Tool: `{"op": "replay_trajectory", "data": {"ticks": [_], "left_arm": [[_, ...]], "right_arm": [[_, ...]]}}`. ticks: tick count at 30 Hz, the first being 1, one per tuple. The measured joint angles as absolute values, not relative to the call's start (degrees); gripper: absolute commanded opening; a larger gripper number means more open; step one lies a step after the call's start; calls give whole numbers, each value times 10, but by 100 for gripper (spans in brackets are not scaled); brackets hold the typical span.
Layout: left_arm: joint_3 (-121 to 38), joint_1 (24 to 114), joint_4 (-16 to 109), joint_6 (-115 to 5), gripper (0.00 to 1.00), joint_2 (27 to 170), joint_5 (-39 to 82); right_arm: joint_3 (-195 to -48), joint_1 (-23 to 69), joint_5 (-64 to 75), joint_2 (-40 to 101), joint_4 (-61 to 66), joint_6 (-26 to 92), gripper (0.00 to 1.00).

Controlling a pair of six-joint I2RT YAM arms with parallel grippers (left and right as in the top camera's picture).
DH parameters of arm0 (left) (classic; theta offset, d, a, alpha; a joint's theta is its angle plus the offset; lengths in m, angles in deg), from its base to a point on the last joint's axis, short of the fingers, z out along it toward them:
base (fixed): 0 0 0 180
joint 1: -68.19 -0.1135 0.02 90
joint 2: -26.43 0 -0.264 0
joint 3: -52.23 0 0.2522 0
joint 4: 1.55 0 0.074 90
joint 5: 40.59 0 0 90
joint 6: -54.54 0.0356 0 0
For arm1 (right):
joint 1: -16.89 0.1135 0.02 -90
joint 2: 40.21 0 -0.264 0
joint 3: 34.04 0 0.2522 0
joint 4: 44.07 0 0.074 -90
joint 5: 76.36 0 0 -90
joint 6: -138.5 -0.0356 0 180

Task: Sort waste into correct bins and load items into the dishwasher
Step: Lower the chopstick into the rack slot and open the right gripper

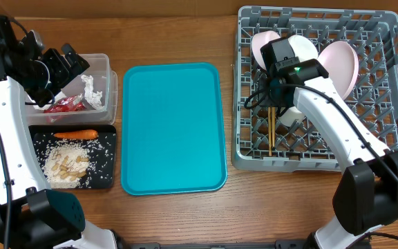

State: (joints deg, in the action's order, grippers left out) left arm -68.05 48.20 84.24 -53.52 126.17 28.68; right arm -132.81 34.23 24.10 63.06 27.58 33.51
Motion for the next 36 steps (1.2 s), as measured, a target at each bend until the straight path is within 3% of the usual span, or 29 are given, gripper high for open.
{"op": "replay_trajectory", "data": {"ticks": [24, 32, 36], "left_arm": [[-680, 482, 842, -535, 100, 1262, 287], [-680, 482, 842, -535, 100, 1262, 287], [-680, 482, 842, -535, 100, 1262, 287]], "right_arm": [[-1328, 342, 199, 631, 271, 336, 7], [-1328, 342, 198, 631, 269, 338, 14], [-1328, 342, 198, 631, 268, 338, 23]]}}
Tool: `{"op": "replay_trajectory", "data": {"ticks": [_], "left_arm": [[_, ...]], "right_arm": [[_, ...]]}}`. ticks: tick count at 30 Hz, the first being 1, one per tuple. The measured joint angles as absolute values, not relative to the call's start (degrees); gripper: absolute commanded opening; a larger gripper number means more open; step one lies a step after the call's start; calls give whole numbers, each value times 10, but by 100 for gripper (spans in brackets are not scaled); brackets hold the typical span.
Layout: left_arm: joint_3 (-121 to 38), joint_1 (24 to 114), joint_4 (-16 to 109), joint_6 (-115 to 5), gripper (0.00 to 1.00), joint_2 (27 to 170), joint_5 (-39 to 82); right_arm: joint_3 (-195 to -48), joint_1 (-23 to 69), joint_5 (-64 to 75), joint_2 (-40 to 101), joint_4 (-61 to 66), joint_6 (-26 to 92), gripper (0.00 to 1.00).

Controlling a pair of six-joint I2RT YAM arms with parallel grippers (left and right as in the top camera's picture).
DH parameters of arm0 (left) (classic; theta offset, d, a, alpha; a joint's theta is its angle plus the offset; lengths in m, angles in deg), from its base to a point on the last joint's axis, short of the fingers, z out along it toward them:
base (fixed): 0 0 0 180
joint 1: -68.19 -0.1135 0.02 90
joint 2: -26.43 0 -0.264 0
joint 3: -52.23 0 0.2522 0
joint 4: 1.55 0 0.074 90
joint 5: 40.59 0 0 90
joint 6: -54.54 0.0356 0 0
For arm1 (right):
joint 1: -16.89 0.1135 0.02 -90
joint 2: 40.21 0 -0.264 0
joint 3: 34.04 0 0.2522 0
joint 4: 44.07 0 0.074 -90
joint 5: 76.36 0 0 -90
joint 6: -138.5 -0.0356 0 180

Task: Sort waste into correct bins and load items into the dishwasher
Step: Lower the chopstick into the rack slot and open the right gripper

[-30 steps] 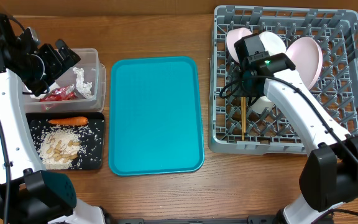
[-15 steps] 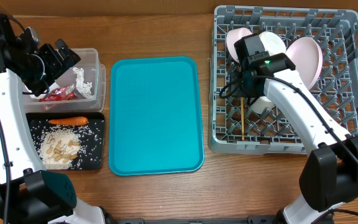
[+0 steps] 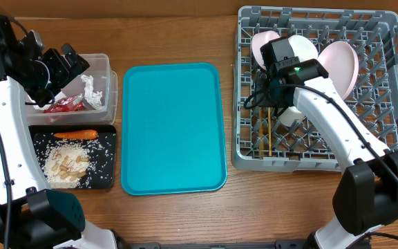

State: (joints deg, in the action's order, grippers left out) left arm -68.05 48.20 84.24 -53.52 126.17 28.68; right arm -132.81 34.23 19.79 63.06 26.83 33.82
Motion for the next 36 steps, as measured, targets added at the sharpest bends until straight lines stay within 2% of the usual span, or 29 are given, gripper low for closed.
{"op": "replay_trajectory", "data": {"ticks": [6, 9, 11, 12, 13, 15, 17, 36], "left_arm": [[-680, 482, 842, -535, 100, 1262, 287], [-680, 482, 842, -535, 100, 1262, 287], [-680, 482, 842, -535, 100, 1262, 287], [-680, 482, 842, -535, 100, 1262, 287], [-680, 482, 842, -535, 100, 1262, 287], [-680, 482, 842, -535, 100, 1262, 287], [-680, 482, 842, -535, 100, 1262, 287], [-680, 482, 842, -535, 100, 1262, 287]], "right_arm": [[-1328, 342, 197, 631, 265, 338, 33], [-1329, 342, 196, 631, 259, 338, 35], [-1332, 342, 196, 631, 262, 338, 41], [-1336, 342, 196, 631, 261, 338, 49], [-1341, 342, 196, 630, 261, 337, 62], [-1350, 342, 196, 628, 256, 338, 74], [-1353, 342, 195, 619, 248, 338, 100], [-1360, 342, 196, 602, 246, 339, 100]]}}
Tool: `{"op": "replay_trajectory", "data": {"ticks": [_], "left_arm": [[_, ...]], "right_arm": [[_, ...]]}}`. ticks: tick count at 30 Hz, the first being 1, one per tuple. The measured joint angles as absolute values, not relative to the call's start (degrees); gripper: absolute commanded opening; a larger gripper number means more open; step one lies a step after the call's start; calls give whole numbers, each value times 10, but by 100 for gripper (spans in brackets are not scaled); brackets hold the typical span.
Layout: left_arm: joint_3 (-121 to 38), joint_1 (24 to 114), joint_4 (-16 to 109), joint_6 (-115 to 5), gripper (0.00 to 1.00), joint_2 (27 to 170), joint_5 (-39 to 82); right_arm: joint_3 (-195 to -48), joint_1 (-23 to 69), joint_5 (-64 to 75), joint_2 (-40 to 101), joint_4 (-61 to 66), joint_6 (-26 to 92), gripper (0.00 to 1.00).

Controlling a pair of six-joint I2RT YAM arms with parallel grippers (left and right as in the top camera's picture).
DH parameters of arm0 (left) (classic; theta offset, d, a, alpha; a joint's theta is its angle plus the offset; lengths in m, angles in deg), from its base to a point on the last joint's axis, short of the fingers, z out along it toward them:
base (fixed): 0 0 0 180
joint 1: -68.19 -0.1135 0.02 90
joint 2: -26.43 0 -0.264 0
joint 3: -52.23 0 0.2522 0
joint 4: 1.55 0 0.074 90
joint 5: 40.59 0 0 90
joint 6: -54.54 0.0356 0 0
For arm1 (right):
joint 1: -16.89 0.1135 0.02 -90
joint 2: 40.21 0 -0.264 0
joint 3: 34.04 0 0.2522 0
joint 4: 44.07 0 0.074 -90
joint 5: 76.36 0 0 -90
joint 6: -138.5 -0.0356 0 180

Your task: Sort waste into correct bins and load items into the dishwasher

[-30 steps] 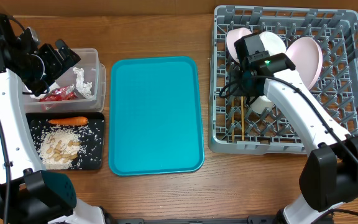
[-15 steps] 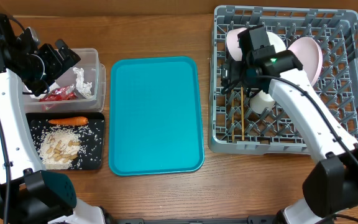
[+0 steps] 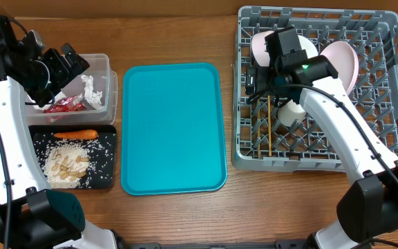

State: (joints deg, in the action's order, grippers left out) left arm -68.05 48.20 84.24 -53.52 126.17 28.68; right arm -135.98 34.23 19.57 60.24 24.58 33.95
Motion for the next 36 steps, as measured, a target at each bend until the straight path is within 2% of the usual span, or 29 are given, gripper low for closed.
{"op": "replay_trajectory", "data": {"ticks": [21, 28, 36], "left_arm": [[-680, 482, 842, -535, 100, 1262, 287], [-680, 482, 842, -535, 100, 1262, 287], [-680, 482, 842, -535, 100, 1262, 287]], "right_arm": [[-1360, 342, 195, 593, 232, 340, 100], [-1360, 342, 196, 459, 110, 338, 100], [-1359, 342, 207, 312, 95, 338, 100]]}}
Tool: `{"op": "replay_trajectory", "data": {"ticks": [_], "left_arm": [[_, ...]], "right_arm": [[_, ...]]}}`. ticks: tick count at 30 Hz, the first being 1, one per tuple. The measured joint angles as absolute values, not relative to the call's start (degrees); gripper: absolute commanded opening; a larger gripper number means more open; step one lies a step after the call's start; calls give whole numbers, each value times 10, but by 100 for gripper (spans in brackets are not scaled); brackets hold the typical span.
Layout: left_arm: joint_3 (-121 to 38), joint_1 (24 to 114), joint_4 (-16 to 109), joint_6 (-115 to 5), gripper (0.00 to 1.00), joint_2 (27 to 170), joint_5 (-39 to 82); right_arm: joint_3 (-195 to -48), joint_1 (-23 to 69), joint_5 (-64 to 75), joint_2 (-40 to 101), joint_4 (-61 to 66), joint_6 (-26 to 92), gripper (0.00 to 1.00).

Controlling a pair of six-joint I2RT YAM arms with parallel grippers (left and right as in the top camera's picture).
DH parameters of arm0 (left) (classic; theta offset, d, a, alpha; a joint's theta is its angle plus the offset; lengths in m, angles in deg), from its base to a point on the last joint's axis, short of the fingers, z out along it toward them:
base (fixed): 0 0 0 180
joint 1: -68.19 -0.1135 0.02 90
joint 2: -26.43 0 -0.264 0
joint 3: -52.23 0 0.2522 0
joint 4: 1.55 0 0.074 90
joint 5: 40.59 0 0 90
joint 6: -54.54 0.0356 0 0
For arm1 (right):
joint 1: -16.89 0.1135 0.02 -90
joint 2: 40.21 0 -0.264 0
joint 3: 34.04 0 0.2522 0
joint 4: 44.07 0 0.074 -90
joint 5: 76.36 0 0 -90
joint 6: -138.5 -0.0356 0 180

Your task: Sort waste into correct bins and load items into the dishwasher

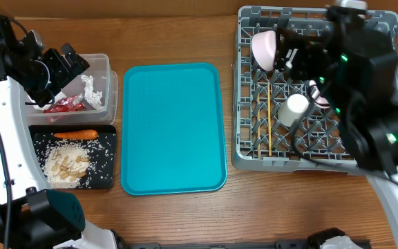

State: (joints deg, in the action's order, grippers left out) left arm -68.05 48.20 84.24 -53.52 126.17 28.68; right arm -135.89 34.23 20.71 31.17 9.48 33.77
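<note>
The grey dish rack (254,149) stands at the right. In it are a pink bowl (264,46), a white cup (296,108) and a pair of chopsticks (269,128) lying on the grid. My right arm is raised close to the camera and hides much of the rack. Its gripper (289,50) hangs dark over the rack's back left, beside the bowl, and its jaws cannot be made out. My left gripper (73,61) stands open and empty over the clear bin (101,63).
A bare teal tray (173,128) lies in the middle. The clear bin holds crumpled wrappers (88,90) and red packaging. In front of it a black tray (109,173) holds rice, nuts and a carrot (75,134).
My right arm has risen from low over the rack's left side to high near the camera, now covering the plates. The chopsticks stay lying in the rack. The left arm is unchanged.
My right gripper was low in the rack over the chopsticks. Then the chopsticks lay slightly apart beneath it. Then it stood further back, clear of them, and now it is high above the rack. My left arm stayed over the clear bin throughout.
</note>
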Motion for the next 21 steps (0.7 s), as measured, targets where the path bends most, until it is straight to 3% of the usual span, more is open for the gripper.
{"op": "replay_trajectory", "data": {"ticks": [7, 21], "left_arm": [[-680, 482, 842, -535, 100, 1262, 287], [-680, 482, 842, -535, 100, 1262, 287]], "right_arm": [[-1253, 342, 243, 176, 61, 338, 100], [-817, 295, 218, -161, -149, 337, 100]]}}
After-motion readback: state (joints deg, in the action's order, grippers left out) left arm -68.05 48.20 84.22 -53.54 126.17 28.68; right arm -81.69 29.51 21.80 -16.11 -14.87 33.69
